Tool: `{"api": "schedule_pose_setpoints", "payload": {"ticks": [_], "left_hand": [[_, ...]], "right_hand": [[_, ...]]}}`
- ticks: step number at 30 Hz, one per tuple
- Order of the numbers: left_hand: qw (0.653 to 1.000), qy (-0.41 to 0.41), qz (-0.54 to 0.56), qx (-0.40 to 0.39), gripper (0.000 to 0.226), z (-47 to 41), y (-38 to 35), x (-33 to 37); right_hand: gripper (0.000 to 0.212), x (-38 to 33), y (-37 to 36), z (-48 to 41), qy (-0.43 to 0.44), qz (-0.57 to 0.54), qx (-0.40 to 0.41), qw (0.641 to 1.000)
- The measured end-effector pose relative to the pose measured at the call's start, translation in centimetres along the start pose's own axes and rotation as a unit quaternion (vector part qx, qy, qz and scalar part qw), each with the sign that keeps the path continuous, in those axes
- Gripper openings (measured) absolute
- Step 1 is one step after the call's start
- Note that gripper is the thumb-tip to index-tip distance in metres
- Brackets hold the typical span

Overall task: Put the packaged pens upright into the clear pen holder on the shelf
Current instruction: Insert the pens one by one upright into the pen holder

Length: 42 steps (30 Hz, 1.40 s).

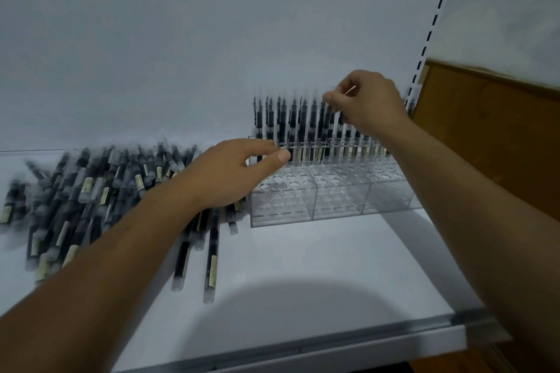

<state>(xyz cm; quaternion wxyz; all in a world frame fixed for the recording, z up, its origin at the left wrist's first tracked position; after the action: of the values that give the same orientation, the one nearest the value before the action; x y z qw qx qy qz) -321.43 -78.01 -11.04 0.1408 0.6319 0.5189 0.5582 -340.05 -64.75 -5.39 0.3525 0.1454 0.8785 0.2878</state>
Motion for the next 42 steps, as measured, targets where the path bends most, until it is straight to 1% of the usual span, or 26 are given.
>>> {"api": "schedule_pose_setpoints", "payload": {"ticks": [2,5,7,9,10,12,13,15,18,20,22,24,26,28,30,33,36,39,42], "left_hand": [[1.0,-0.006,0.0,-0.001,0.056,0.0,0.1,0.1],[1.0,-0.009,0.02,0.001,0.053,0.3,0.3,0.4],[0.999,-0.009,0.038,0.021,0.056,0.5,0.9,0.5],[0.998,0.009,0.038,0.052,0.055,0.7,2.2,0.3],[0.997,0.021,0.032,0.066,0.051,0.9,3.0,0.0],[0.995,0.046,0.016,0.089,0.038,1.3,4.6,-0.8],[0.993,0.058,0.006,0.102,0.035,1.8,5.3,-1.3],[0.987,0.087,-0.02,0.134,0.034,3.5,6.6,-2.5],[0.972,0.139,-0.05,0.182,0.042,6.7,8.4,-4.8],[0.958,0.174,-0.075,0.215,0.047,8.7,9.5,-6.3],[0.942,0.215,-0.11,0.235,0.053,10.2,10.5,-7.9],[0.932,0.26,-0.129,0.218,0.061,11.1,10.7,-9.0],[0.929,0.296,-0.125,0.185,0.067,11.8,10.5,-9.6],[0.934,0.301,-0.097,0.169,0.064,12.0,10.0,-9.7],[0.938,0.288,-0.09,0.168,0.061,11.9,9.4,-9.6],[0.938,0.274,-0.114,0.18,0.057,11.5,9.0,-9.2],[0.934,0.272,-0.123,0.195,0.057,11.3,9.3,-9.0],[0.931,0.282,-0.115,0.201,0.059,11.0,9.6,-8.9],[0.922,0.311,-0.112,0.2,0.069,9.9,10.2,-8.8]], "right_hand": [[0.027,0.0,0.2,0.2,0.005,0.027,-0.024,0.999],[0.038,0.1,0.6,0.9,0.005,0.109,-0.098,0.989],[0.04,-0.2,1.2,1.5,0.02,0.164,-0.106,0.981],[0.035,-1.3,1.6,2.3,0.057,0.19,-0.089,0.976],[0.031,-2.2,1.5,2.9,0.08,0.18,-0.084,0.977],[0.025,-4.8,0.7,4.2,0.121,0.121,-0.097,0.981],[0.022,-6.3,0.1,4.9,0.138,0.089,-0.118,0.979],[0.02,-9.1,-1.3,6.4,0.173,0.051,-0.176,0.968],[0.032,-12.5,-3.8,8.0,0.227,0.048,-0.249,0.94],[0.047,-14.2,-5.9,8.9,0.267,0.074,-0.277,0.92],[0.064,-15.3,-8.1,9.9,0.286,0.091,-0.317,0.9],[0.075,-15.8,-9.9,10.9,0.29,0.097,-0.357,0.883],[0.077,-15.8,-11.2,11.8,0.291,0.11,-0.383,0.87],[0.072,-15.6,-11.8,12.4,0.29,0.111,-0.382,0.871],[0.064,-15.3,-11.9,12.6,0.288,0.097,-0.357,0.883],[0.046,-15.0,-11.7,12.8,0.3,0.074,-0.291,0.906],[0.026,-15.0,-11.5,12.8,0.321,0.062,-0.215,0.92],[0.023,-15.2,-11.6,12.8,0.319,0.042,-0.174,0.931],[0.023,-15.4,-12.0,12.8,0.308,0.027,-0.156,0.938]]}}
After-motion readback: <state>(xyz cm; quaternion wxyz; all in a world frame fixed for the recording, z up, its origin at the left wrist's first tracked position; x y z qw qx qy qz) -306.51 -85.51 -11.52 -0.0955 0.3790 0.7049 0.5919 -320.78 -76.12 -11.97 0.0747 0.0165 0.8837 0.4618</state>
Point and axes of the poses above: each hand's wrist, its own z-axis away from the middle knuckle, its own y-axis out of the back of the hand, x = y × z, the point moved 1 cm from there along -z, towards the middle knuckle, and after that the axes turned 8 degrees about x, right-handed, at the moved point
